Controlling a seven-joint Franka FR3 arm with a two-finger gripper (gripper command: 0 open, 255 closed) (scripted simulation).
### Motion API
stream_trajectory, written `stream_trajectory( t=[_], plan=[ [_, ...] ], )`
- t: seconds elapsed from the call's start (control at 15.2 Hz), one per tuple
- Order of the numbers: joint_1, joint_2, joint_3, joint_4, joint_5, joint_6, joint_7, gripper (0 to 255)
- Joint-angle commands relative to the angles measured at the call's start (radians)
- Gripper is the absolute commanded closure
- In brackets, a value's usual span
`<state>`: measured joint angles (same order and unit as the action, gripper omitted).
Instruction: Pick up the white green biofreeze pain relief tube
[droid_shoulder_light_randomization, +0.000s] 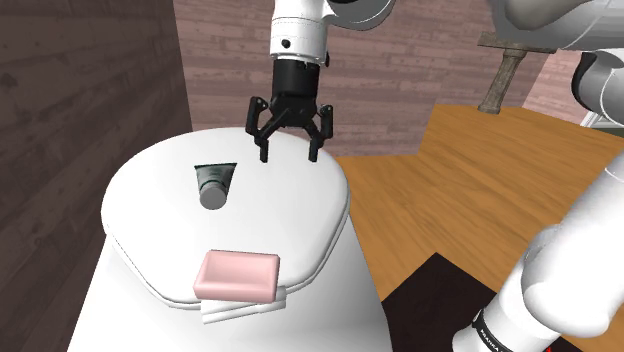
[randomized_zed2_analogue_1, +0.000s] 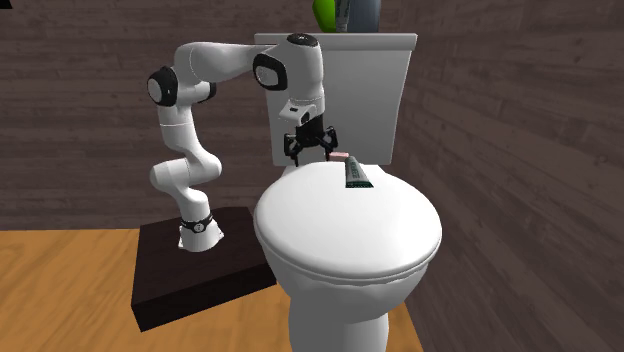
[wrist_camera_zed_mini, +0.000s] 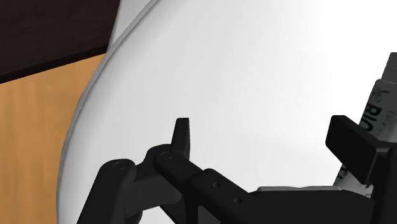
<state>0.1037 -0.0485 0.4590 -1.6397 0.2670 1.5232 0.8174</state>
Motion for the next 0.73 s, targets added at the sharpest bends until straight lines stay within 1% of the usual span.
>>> stream_trajectory(
  t=[0.0,0.13,0.26,0.46,0.53,0.66],
  plan=[
    [0.023,0.095,0.030,0.101,-0.032,-0.005,0.076,0],
    [0.054,0.193,0.050,0.211,-0.070,-0.021,0.146,0],
    [0.096,0.299,0.063,0.340,-0.115,-0.047,0.214,0],
    [0.188,0.481,0.068,0.588,-0.190,-0.118,0.309,0],
    [0.211,0.520,0.065,0.647,-0.205,-0.138,0.325,0],
    [0.199,0.499,0.063,0.588,-0.195,-0.100,0.314,0]
  ],
)
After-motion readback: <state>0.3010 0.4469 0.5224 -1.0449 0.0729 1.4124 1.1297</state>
